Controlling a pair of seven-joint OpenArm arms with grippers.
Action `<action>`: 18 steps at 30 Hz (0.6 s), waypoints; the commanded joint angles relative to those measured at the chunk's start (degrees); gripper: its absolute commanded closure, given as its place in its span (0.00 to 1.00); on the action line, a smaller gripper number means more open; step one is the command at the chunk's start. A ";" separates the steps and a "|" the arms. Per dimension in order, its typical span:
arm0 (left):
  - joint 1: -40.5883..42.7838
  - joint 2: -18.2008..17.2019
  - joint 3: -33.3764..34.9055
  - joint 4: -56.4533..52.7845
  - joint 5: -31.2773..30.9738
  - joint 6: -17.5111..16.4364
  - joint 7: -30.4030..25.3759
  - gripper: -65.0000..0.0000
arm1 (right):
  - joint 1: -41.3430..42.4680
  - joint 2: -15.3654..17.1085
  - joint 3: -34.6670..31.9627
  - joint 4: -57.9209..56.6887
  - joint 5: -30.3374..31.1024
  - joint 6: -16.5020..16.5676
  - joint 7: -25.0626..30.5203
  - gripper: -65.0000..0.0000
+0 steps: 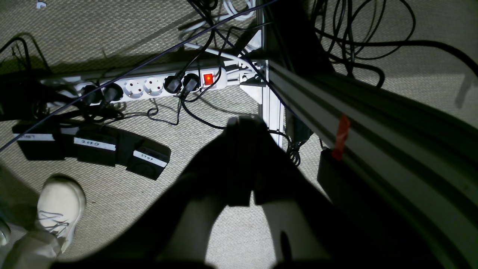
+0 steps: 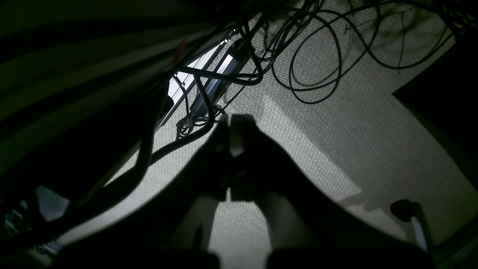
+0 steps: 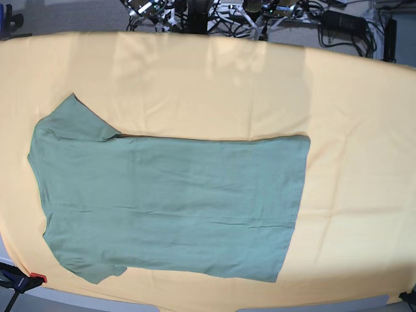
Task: Fold the T-shirt properly
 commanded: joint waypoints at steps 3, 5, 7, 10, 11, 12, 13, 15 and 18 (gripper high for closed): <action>-0.04 0.13 -0.09 0.39 -0.02 -0.15 -0.37 1.00 | 0.00 0.00 -0.07 1.16 -0.26 -0.66 -2.12 1.00; -0.02 0.13 -0.09 0.39 -0.04 -0.15 -0.42 1.00 | 0.00 0.00 -0.07 1.70 -0.26 -1.55 -3.54 1.00; -0.02 0.13 -0.09 0.39 -0.04 -0.15 -0.44 1.00 | 0.00 0.00 -0.07 1.84 -0.26 -1.57 -4.55 1.00; -0.02 0.13 -0.09 0.39 -0.07 -0.15 -0.66 1.00 | 0.00 0.02 -0.07 1.84 -0.26 -1.44 -4.55 1.00; -0.02 0.13 -0.09 0.39 -0.07 -0.13 -0.66 1.00 | 0.00 0.02 -0.07 1.84 -0.28 -1.22 -4.55 1.00; -0.02 0.13 -0.09 0.39 -0.07 -0.13 -0.66 1.00 | 0.00 0.04 -0.07 1.84 -0.28 -0.87 -4.52 1.00; -0.02 0.13 -0.09 0.39 -0.07 -0.13 -0.66 1.00 | 0.00 0.02 -0.07 1.84 -0.28 -0.50 -4.52 1.00; -0.02 0.13 -0.09 0.39 -0.07 -0.13 -0.66 1.00 | 0.00 0.02 -0.07 1.84 -0.28 -0.13 -4.55 1.00; -0.02 0.13 -0.09 0.42 -0.07 -0.13 -0.63 1.00 | 0.00 0.02 -0.07 1.84 -0.31 0.26 -4.55 1.00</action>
